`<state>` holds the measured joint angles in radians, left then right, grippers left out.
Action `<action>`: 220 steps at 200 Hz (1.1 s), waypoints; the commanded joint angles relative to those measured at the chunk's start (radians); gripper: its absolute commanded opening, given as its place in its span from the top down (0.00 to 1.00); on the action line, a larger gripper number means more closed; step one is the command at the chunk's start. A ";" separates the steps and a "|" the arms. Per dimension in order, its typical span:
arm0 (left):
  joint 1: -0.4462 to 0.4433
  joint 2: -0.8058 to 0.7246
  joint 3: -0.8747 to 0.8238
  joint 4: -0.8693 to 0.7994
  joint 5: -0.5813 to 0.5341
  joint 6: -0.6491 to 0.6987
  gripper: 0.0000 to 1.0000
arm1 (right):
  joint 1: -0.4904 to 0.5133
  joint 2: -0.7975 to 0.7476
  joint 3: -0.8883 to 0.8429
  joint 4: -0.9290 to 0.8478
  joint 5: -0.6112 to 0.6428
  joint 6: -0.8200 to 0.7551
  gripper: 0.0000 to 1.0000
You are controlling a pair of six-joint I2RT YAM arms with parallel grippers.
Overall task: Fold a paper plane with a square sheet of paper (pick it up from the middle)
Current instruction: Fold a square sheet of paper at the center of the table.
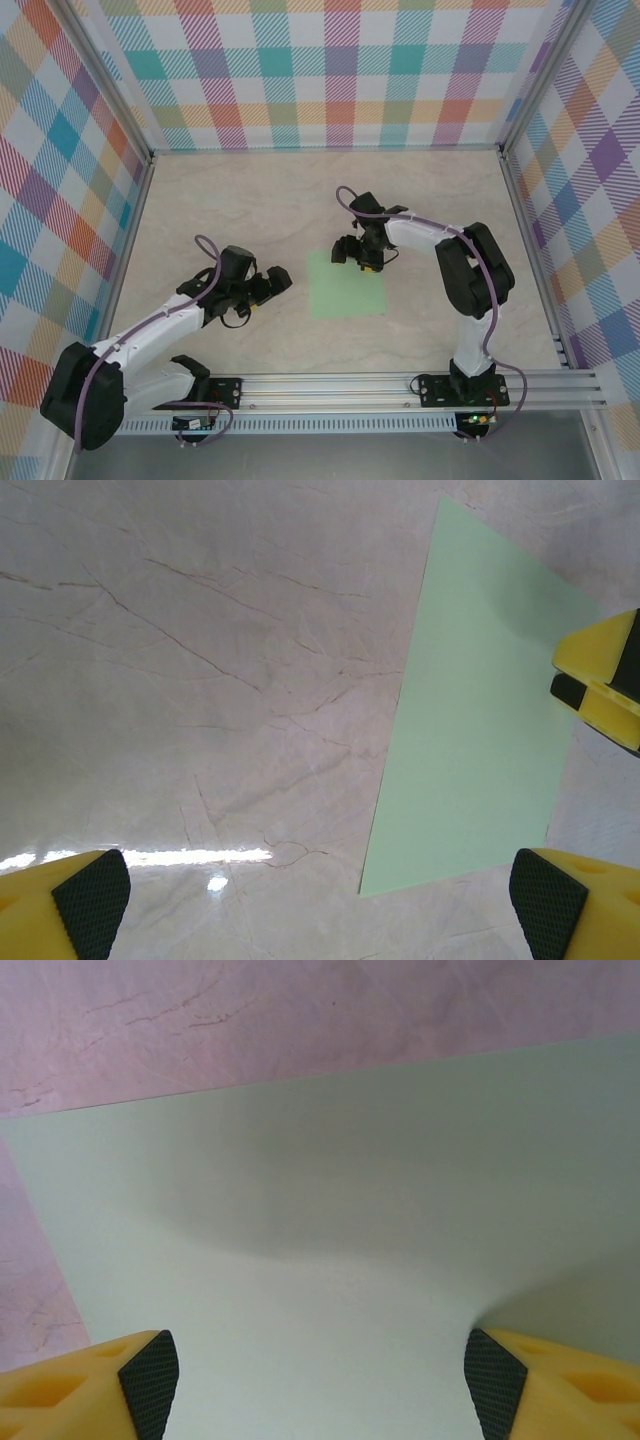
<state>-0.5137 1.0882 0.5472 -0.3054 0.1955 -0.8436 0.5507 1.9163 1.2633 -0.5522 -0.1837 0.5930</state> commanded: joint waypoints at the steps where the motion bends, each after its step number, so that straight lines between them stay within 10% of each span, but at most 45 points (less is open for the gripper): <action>1: -0.021 0.021 0.031 0.019 0.027 0.006 0.00 | 0.004 -0.063 0.001 -0.032 0.008 -0.010 0.19; 220: -0.086 0.162 0.091 0.124 0.015 -0.002 0.00 | 0.072 -0.079 -0.109 -0.047 0.146 0.283 0.17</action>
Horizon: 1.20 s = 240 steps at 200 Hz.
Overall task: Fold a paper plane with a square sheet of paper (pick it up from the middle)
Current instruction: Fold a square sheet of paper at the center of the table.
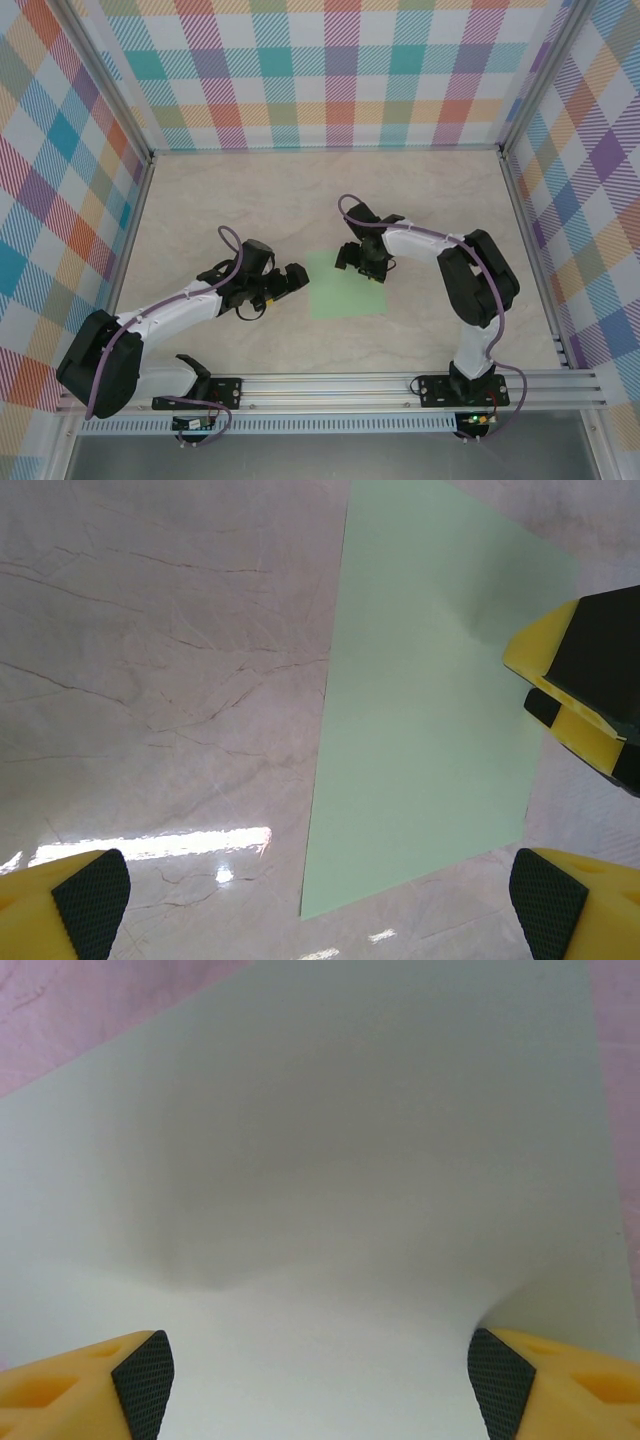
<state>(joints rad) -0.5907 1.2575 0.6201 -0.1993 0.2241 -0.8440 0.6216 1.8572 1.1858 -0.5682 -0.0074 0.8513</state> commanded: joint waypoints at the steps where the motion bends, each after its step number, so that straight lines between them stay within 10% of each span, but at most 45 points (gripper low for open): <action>1: -0.008 -0.009 0.017 0.018 -0.014 -0.002 0.00 | 0.001 -0.020 -0.031 -0.031 -0.031 0.022 0.17; 101: -0.009 -0.028 -0.011 0.116 -0.098 -0.031 0.00 | 0.052 -0.128 0.037 -0.134 0.077 -0.339 0.00; 204: 0.001 -0.202 -0.048 0.034 -0.301 0.020 0.00 | 0.161 -0.102 0.101 -0.179 0.346 -0.302 0.00; 240: 0.009 -0.230 -0.059 0.018 -0.295 -0.001 0.00 | 0.159 -0.063 0.139 -0.226 0.269 -0.258 0.00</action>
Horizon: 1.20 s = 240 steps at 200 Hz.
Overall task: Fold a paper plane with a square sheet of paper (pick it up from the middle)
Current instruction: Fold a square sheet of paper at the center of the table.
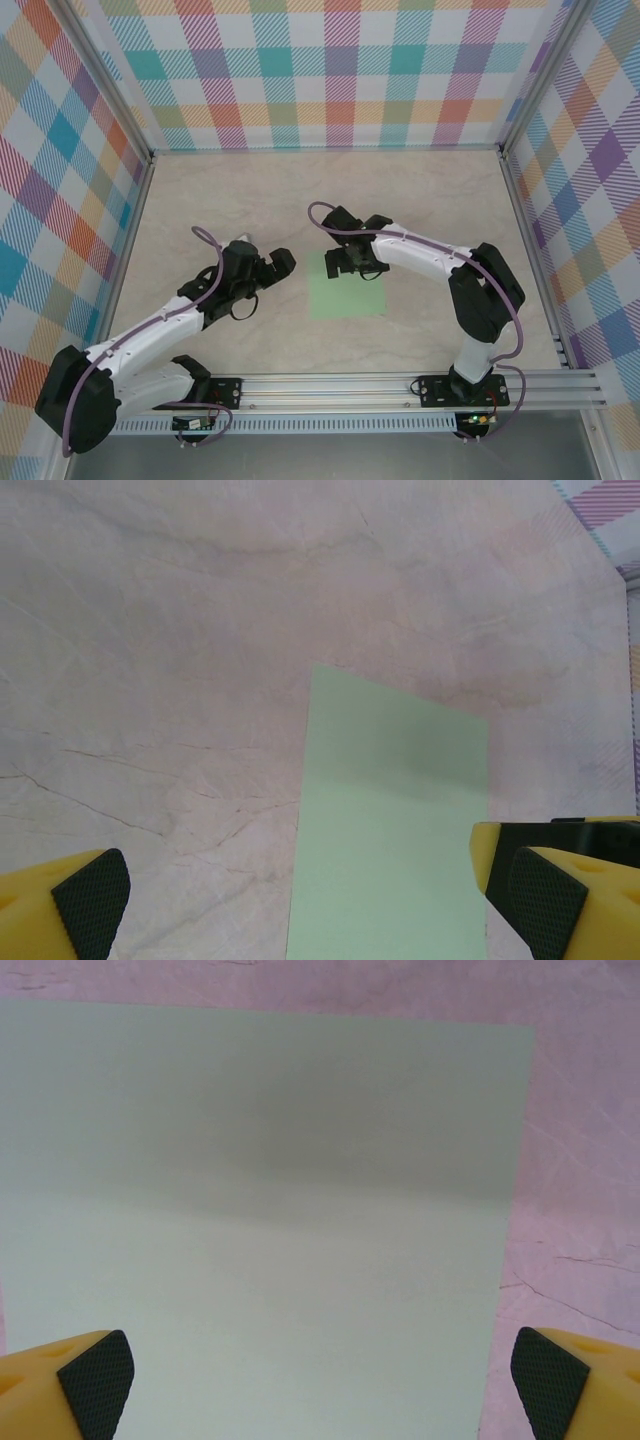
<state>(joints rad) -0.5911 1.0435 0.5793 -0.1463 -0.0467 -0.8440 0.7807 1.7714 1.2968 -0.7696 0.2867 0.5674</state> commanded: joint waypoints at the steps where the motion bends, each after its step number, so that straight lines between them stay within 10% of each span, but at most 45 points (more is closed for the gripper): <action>1: 0.010 -0.016 -0.018 -0.034 -0.022 -0.001 0.00 | 0.000 0.023 0.028 -0.023 -0.029 0.027 0.00; 240: 0.017 0.176 0.030 0.000 0.176 -0.023 0.00 | -0.033 0.247 0.166 -0.085 -0.180 0.066 0.00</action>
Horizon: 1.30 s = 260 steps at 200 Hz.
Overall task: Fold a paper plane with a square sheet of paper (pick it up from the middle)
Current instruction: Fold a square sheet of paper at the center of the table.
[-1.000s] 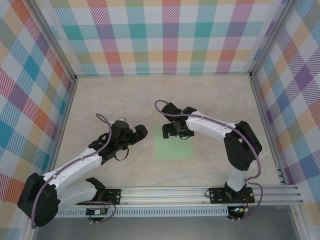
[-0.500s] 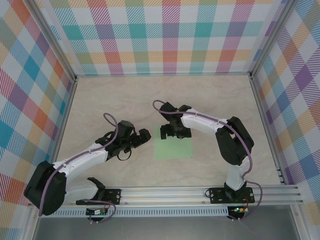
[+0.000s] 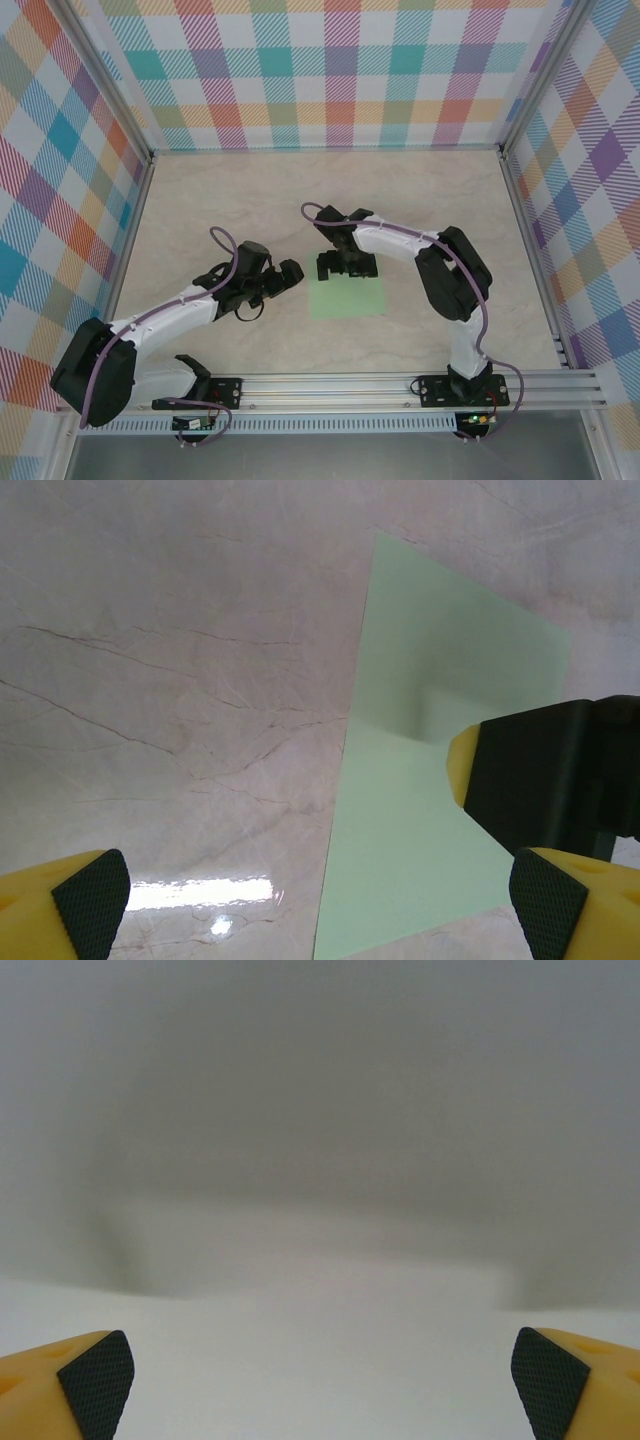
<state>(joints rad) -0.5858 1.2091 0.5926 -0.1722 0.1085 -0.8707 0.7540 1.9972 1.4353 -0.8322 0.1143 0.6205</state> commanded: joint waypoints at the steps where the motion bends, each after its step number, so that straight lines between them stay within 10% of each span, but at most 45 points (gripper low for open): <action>1: 0.012 0.011 0.016 0.026 0.020 0.003 0.00 | -0.007 0.022 0.028 -0.023 -0.008 0.013 0.00; 260: 0.012 0.066 0.021 0.035 0.036 -0.004 0.00 | 0.001 0.119 0.017 -0.046 -0.014 0.036 0.00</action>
<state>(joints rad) -0.5858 1.2659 0.5926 -0.1436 0.1390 -0.8707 0.7536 2.0743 1.4925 -0.8696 0.1223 0.6540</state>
